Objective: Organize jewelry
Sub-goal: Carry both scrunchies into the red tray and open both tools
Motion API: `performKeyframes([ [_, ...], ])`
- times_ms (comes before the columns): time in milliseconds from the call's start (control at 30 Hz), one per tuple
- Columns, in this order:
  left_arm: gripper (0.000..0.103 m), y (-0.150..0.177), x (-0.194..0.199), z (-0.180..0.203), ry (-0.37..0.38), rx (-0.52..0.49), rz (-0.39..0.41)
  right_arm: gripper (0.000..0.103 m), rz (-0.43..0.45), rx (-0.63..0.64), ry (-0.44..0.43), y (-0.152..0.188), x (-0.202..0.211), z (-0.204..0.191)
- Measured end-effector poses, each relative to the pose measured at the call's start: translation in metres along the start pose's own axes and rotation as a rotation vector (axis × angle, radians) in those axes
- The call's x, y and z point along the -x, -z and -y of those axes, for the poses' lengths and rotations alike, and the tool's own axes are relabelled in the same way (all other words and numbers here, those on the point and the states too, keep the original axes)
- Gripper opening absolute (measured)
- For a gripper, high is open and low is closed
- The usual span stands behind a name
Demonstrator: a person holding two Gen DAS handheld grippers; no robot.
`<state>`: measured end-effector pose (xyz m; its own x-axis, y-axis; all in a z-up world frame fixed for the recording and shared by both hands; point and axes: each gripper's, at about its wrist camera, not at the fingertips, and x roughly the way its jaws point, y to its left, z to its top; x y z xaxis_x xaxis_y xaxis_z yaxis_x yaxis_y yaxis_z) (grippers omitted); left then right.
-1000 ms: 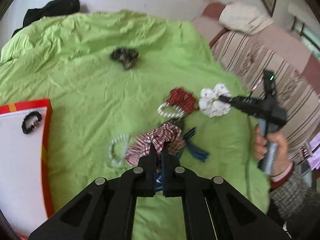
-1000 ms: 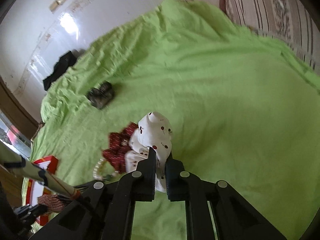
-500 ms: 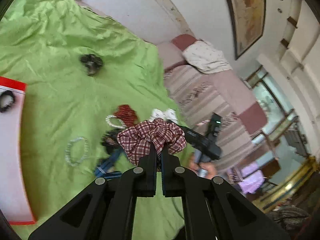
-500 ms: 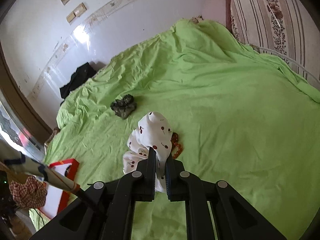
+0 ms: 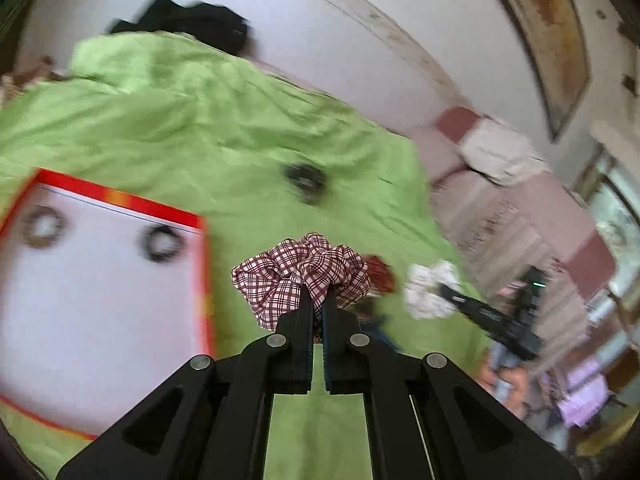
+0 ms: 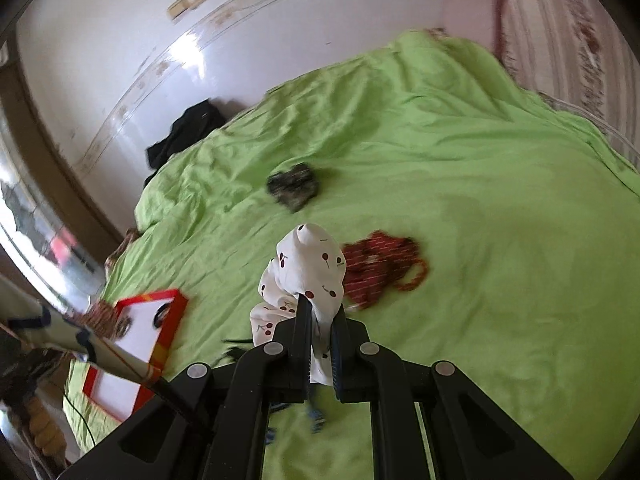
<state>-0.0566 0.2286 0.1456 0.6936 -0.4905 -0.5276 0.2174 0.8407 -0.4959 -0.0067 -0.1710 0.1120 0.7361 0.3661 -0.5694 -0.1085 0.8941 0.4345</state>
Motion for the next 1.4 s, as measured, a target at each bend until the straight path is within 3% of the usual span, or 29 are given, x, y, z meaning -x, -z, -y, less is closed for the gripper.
performKeyframes([
  [167,0.003,-0.004,0.019,-0.047,-0.262,0.02,0.017,0.009,-0.072,0.072,-0.105,0.012,-0.019,-0.066],
  [333,0.003,0.001,0.032,-0.096,-0.438,0.083,-0.059,0.009,-0.175,0.173,-0.214,0.041,-0.045,-0.141],
  [600,0.003,0.017,0.056,-0.15,-0.686,0.157,-0.143,0.009,-0.342,0.291,-0.341,0.098,-0.088,-0.23],
  [833,0.003,0.024,0.064,-0.164,-0.761,0.177,-0.172,0.009,-0.433,0.32,-0.318,0.129,-0.125,-0.252],
  [1133,0.006,0.022,0.064,-0.165,-0.775,0.213,-0.16,0.009,-0.461,0.328,-0.267,0.136,-0.138,-0.241],
  [1300,0.013,0.022,0.068,-0.168,-0.776,0.243,-0.151,0.012,-0.439,0.37,-0.254,0.137,-0.133,-0.245],
  [1400,0.029,0.02,0.073,-0.161,-0.745,0.244,-0.116,0.013,-0.427,0.391,-0.248,0.139,-0.13,-0.248],
])
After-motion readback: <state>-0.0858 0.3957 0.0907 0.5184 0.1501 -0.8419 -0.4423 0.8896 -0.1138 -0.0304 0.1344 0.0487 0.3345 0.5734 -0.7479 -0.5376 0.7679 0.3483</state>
